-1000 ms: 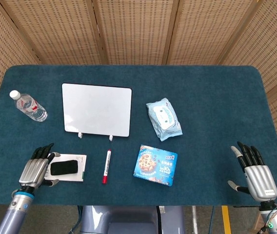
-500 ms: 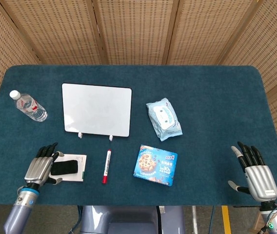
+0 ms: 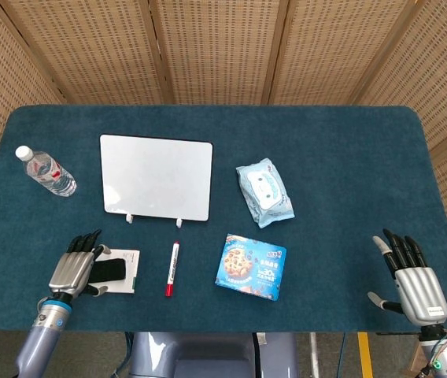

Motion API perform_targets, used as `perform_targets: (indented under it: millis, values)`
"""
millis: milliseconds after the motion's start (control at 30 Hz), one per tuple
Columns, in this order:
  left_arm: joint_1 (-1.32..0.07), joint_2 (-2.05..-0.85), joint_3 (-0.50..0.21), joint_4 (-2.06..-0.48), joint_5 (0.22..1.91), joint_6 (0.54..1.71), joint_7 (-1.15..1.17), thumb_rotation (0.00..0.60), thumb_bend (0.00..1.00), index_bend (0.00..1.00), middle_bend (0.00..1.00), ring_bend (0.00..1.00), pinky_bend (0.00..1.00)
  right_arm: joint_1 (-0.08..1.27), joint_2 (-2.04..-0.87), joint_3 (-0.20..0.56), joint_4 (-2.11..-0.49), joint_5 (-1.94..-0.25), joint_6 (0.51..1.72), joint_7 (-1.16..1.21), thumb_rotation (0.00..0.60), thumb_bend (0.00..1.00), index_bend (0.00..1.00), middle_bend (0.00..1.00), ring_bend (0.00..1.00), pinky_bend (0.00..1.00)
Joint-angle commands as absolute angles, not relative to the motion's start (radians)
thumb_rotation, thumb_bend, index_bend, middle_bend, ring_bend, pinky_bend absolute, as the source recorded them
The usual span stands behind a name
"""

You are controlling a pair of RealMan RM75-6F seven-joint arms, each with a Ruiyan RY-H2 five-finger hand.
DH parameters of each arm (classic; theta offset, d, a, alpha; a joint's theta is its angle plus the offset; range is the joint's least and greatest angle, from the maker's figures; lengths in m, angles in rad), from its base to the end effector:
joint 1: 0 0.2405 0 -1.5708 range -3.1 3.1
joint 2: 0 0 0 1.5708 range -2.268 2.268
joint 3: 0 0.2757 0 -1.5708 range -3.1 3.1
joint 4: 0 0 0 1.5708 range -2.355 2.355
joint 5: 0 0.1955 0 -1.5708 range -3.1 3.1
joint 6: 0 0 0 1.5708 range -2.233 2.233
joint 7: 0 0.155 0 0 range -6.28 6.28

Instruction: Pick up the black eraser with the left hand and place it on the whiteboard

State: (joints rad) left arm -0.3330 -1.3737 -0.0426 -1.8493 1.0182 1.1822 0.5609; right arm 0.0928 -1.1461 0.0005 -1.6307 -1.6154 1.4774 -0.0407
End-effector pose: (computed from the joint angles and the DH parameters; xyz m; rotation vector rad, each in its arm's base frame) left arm -0.2623 0.2318 0.0403 -1.6166 -1.2042 -0.6072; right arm -0.3040 -0.1832 0.1556 1.5215 -0.8939 0.9412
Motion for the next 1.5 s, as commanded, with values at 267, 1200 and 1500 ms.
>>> perform_targets:
  millis: [267,1200,1500]
  values:
    - [-0.346,-1.380,-0.040,-1.848,1.011,1.188,0.562,0.600,0.16,0.30,0.00,0.00,0.00,0.091,-1.145,0.001,-1.631,-1.616,1.480,-0.038,0.600,0.05,0.00,0.00,0.00,0.00]
    - [-0.371,-1.414,-0.028,-1.831,0.978,1.197,0.550,0.600,0.31,0.37,0.00,0.00,0.00,0.088,-1.143,0.001,-1.630,-1.620,1.486,-0.029,0.600,0.05,0.00,0.00,0.00,0.00]
    - [-0.371,-1.418,-0.028,-1.829,0.983,1.208,0.540,0.600,0.32,0.37,0.00,0.00,0.00,0.088,-1.142,0.001,-1.630,-1.619,1.486,-0.028,0.600,0.05,0.00,0.00,0.00,0.00]
